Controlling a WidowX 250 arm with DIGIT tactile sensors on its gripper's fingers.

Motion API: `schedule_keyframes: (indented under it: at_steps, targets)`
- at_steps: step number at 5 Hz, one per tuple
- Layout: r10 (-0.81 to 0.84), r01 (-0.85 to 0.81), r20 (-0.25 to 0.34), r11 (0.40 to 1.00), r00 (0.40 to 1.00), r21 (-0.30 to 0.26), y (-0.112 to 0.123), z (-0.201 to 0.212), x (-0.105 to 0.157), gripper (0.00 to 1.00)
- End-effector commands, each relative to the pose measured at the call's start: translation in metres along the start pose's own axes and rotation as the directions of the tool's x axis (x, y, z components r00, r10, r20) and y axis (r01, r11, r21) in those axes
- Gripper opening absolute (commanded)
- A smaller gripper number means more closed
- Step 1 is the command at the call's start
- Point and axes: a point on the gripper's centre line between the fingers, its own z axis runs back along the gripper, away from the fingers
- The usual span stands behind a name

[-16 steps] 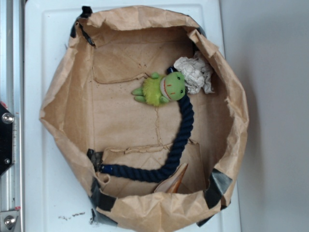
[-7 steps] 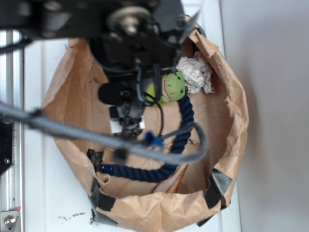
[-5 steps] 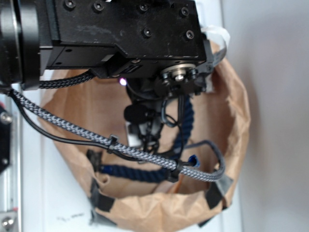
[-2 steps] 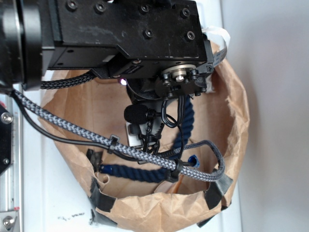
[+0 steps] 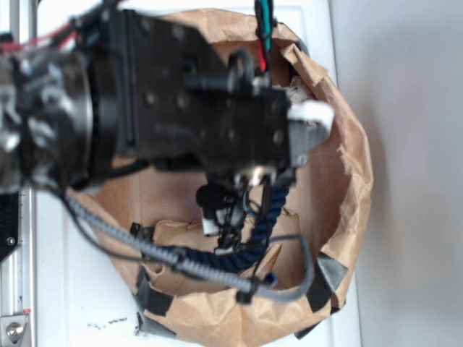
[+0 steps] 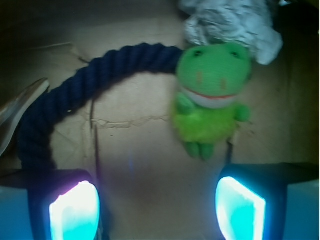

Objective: Grab the blue rope.

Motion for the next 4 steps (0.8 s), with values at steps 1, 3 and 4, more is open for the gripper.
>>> schedule_keyframes:
  at_steps: [1,3,4]
  targets:
    - [-0.069,0.069,0.008,0.995,0.998,-0.073,-0.042,0.000,-0.009,1.00]
    - [-0.047,0.041,-0.036,0.989,0.998,-0.142,-0.070,-0.013,-0.005,1.00]
    - [-0.058,0.048,-0.052,0.984,0.997,-0.172,-0.080,-0.033,-0.010,1.00]
